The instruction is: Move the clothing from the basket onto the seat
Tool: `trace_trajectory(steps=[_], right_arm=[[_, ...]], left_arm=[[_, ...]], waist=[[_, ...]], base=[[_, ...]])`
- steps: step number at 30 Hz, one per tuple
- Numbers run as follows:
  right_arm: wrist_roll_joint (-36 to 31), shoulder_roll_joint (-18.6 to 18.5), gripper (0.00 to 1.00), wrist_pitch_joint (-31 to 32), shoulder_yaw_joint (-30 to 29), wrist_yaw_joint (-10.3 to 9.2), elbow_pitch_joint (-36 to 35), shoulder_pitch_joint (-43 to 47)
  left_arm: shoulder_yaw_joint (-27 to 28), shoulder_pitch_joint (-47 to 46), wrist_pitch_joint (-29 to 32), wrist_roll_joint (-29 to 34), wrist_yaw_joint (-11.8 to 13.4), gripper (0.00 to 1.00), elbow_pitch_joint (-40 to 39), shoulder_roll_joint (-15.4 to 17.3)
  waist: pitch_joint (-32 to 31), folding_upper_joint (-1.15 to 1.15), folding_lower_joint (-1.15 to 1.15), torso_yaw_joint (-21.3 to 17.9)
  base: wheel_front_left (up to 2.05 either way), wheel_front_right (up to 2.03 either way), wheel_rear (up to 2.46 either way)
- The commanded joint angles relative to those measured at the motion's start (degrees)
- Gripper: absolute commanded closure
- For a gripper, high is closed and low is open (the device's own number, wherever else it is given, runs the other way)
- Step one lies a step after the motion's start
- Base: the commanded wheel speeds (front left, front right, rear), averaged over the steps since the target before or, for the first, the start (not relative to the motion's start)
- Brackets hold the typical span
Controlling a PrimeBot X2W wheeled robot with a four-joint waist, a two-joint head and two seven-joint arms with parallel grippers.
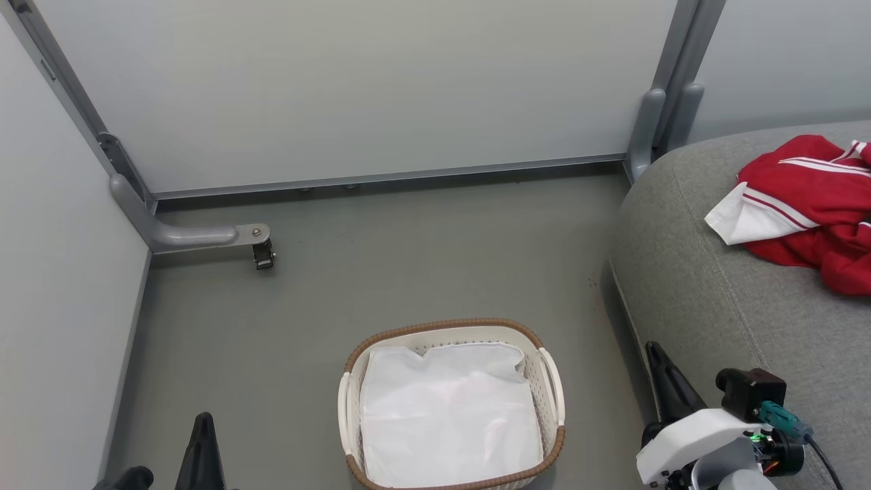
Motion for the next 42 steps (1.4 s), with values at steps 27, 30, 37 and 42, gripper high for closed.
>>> trace_trajectory(steps=[27,30,37,42], right_arm=[[25.9,-0.4,1.0,6.5,-4.2,-0.02,-2.9,-1.5],[28.3,-0.4,1.0,7.1,-4.6,-0.03,-3.1,-1.5],[33.2,-0.5,1.0,8.4,-5.4,-0.03,-3.4,-1.6],[36.7,-0.5,1.0,9.3,-5.9,-0.03,-3.7,-1.7]], left_arm=[[2.5,-6.2,6.4,-22.9,-1.5,1.0,-0.4,0.1],[2.8,-6.7,7.0,-25.0,-1.6,1.0,-0.3,0.1],[3.2,-7.5,8.3,-29.4,-1.9,1.0,-0.2,0.1],[3.5,-8.2,9.3,-32.5,-2.1,1.0,-0.2,0.1]], waist=[[0.1,0.0,0.0,-0.4],[0.1,0.0,0.0,-0.5],[0.1,0.0,0.0,-0.6],[0.1,0.0,0.0,-0.7]], base=[[0.0,0.0,0.0],[0.0,0.0,0.0],[0.0,0.0,0.0],[0.0,0.0,0.0]])
